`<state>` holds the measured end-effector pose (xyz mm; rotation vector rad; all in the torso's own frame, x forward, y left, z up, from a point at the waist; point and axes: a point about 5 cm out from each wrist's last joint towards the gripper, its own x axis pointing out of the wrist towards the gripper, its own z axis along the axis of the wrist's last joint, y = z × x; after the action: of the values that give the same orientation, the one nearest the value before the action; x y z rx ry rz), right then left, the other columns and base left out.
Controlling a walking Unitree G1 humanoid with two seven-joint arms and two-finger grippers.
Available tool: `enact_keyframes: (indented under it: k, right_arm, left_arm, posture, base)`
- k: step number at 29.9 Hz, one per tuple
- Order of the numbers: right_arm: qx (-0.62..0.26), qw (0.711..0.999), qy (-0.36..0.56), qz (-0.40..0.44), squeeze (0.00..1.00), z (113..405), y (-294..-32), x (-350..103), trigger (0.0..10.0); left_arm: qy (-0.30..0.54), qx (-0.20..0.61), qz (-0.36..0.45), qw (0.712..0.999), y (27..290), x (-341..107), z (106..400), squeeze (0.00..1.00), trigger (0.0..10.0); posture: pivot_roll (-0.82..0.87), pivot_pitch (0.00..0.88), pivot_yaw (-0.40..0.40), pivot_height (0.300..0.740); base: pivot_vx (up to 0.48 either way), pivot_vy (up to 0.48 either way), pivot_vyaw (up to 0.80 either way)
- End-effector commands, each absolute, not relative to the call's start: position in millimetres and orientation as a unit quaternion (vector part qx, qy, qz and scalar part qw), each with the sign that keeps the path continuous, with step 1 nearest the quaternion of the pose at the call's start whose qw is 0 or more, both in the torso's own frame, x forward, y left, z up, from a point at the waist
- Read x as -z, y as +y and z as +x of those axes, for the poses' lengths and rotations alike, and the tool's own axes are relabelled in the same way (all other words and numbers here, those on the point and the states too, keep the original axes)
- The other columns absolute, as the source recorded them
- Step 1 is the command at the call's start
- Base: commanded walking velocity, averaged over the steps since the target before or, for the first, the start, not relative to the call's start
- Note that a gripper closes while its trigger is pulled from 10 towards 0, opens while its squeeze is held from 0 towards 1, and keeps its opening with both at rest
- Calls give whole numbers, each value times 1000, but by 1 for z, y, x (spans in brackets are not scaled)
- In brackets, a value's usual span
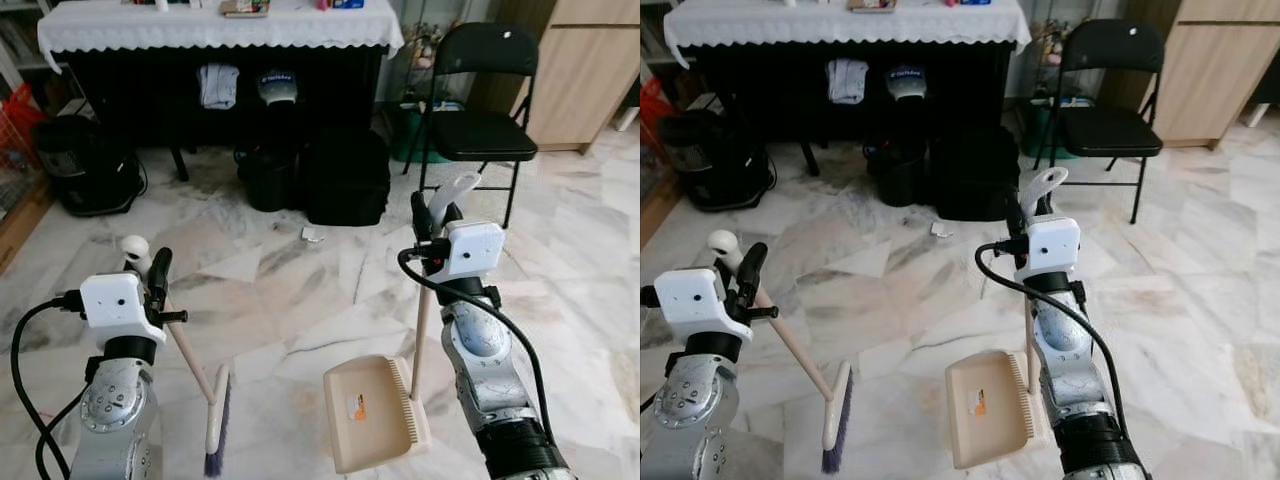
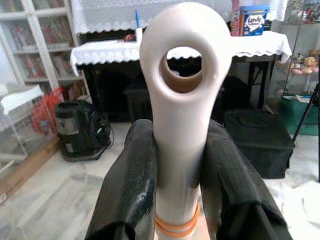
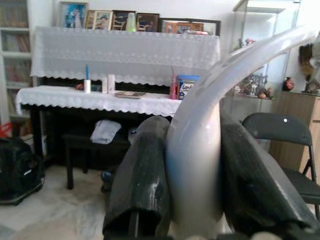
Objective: Sweep floor
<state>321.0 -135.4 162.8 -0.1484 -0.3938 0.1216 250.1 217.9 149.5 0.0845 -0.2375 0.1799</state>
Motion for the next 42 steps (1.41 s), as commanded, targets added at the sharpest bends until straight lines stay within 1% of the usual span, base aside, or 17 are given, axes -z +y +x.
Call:
enact_keyframes:
  k: [1, 42]
  right_arm:
    - [-51, 971, -220, -79, 0, 322, -141, -174, 10000]
    - [-57, 970, -223, -84, 0, 321, -139, -174, 10000]
  left_arm:
    - [-136, -82, 41, 986, 214, -157, 252, 0, 10000]
    - [-135, -84, 42, 986, 214, -157, 253, 0, 10000]
  posture:
    - [19, 26, 13, 740]
    - [14, 50, 13, 740]
  base:
    - [390, 0, 0]
    - [389, 0, 0]
